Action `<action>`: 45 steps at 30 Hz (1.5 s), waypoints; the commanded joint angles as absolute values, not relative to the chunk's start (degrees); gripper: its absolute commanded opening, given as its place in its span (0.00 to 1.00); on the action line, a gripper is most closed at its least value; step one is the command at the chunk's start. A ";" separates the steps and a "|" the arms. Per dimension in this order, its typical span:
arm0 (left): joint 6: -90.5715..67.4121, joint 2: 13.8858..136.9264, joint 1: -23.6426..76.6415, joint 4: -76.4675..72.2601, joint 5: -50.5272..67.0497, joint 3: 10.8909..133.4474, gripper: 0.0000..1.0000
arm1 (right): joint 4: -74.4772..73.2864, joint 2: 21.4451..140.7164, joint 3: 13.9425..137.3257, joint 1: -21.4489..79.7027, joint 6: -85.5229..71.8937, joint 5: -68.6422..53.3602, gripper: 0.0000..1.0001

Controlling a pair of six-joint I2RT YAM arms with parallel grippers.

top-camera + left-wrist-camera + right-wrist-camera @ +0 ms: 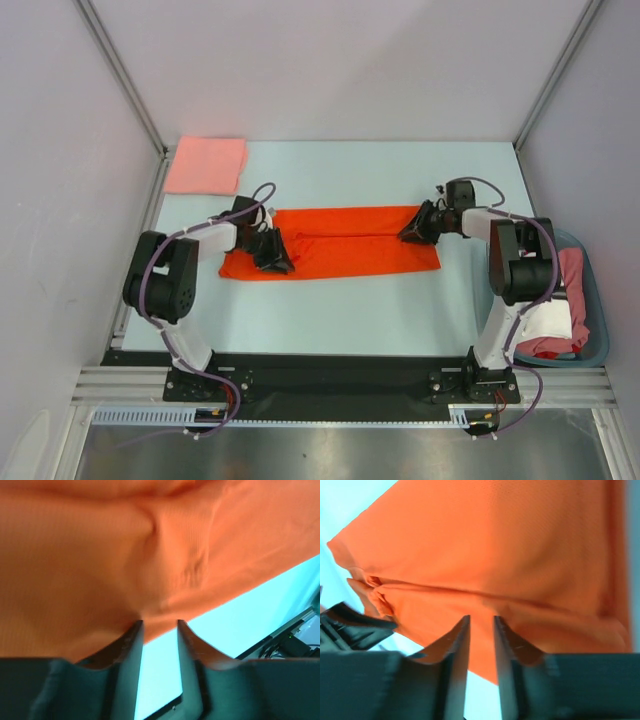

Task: Fold and stack the t-shirts
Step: Fold the tshirt

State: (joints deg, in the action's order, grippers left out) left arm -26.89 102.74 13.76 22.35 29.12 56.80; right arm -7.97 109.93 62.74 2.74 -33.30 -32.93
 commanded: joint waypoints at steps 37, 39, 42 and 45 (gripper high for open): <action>-39.72 80.68 -8.88 29.01 13.71 41.14 0.66 | -37.36 92.38 62.33 -1.21 -19.24 -10.98 0.49; -39.99 81.73 -8.88 28.57 13.97 41.04 0.66 | -36.13 92.20 60.74 -2.46 -20.47 -13.17 0.49; -40.43 84.19 -8.88 27.95 14.06 41.22 0.65 | -34.90 92.20 58.54 -3.60 -22.23 -13.89 0.48; -40.69 84.64 -8.96 26.90 13.62 41.13 0.63 | -32.88 92.11 56.78 -3.95 -23.20 -12.84 0.45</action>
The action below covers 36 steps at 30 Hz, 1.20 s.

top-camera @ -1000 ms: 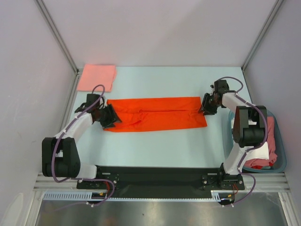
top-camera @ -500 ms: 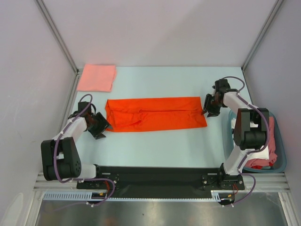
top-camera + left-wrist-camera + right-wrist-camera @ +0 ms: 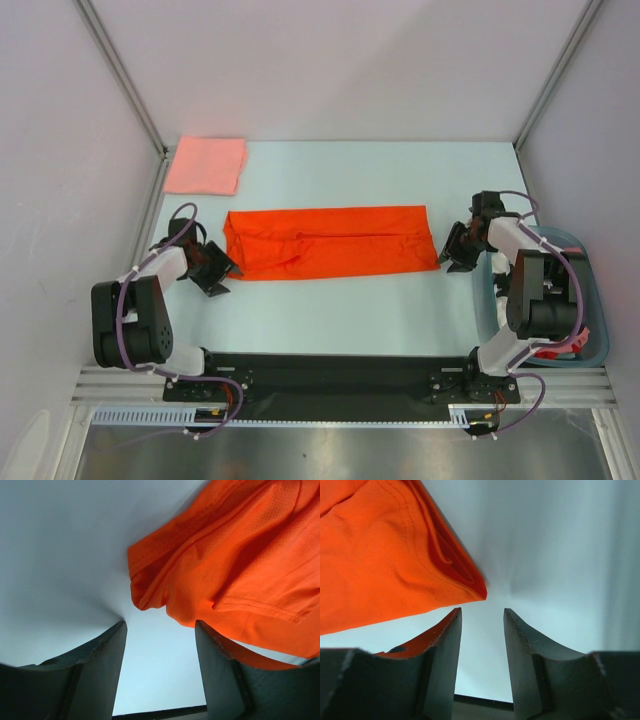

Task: Fold and stack the t-shirts
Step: Fold the tshirt

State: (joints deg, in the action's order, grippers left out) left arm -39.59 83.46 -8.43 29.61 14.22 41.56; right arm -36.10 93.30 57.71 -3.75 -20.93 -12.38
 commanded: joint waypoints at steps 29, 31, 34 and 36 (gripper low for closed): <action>-39.55 90.09 -9.14 24.43 11.52 43.33 0.25 | -31.37 95.38 51.52 -4.04 -26.09 -10.64 0.00; -39.55 90.00 -9.14 24.61 10.90 43.42 0.20 | -32.34 93.61 49.49 -3.96 -27.15 -9.50 0.00; -39.73 89.74 -9.14 24.70 9.94 43.50 0.16 | -32.78 90.54 45.18 -2.30 -28.82 -9.67 0.00; -39.90 89.39 -9.14 24.96 9.32 43.33 0.12 | -33.13 88.51 43.25 -0.54 -29.70 -9.49 0.00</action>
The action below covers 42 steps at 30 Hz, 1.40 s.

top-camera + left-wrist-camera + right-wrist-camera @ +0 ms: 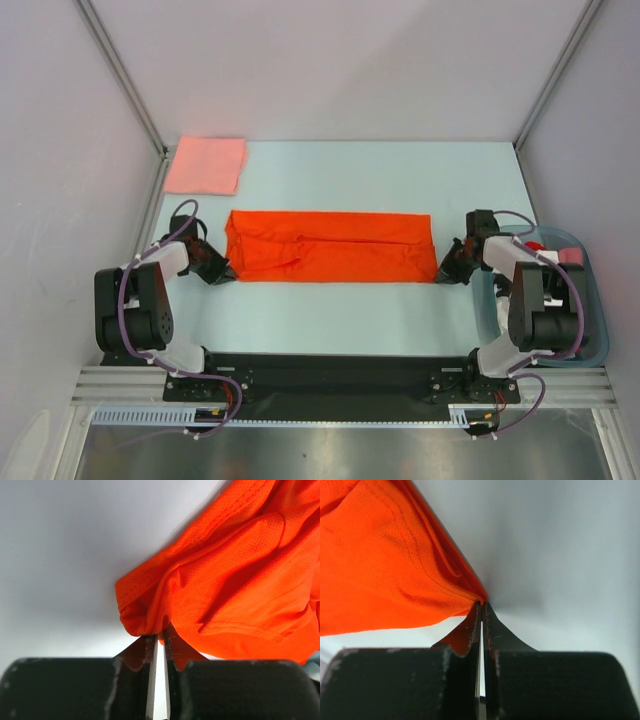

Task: Fold and stack the t-shirts
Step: Fold the tshirt

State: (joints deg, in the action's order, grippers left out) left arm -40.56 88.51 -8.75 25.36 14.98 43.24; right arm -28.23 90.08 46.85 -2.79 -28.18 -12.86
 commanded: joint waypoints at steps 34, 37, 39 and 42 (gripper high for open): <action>-44.29 66.19 -12.22 26.02 10.46 37.53 0.76 | -12.22 109.81 85.83 18.45 -7.75 -27.73 0.48; -45.79 66.00 -12.13 24.35 11.07 36.21 0.76 | -12.48 120.35 98.58 21.09 -3.43 -33.55 0.48; -46.84 66.27 -11.60 24.08 11.08 35.77 0.76 | -13.53 126.00 108.65 22.32 -2.81 -35.85 0.48; -47.37 66.53 -10.64 23.82 10.29 36.03 0.76 | -16.26 135.77 120.45 23.38 -2.99 -39.80 0.49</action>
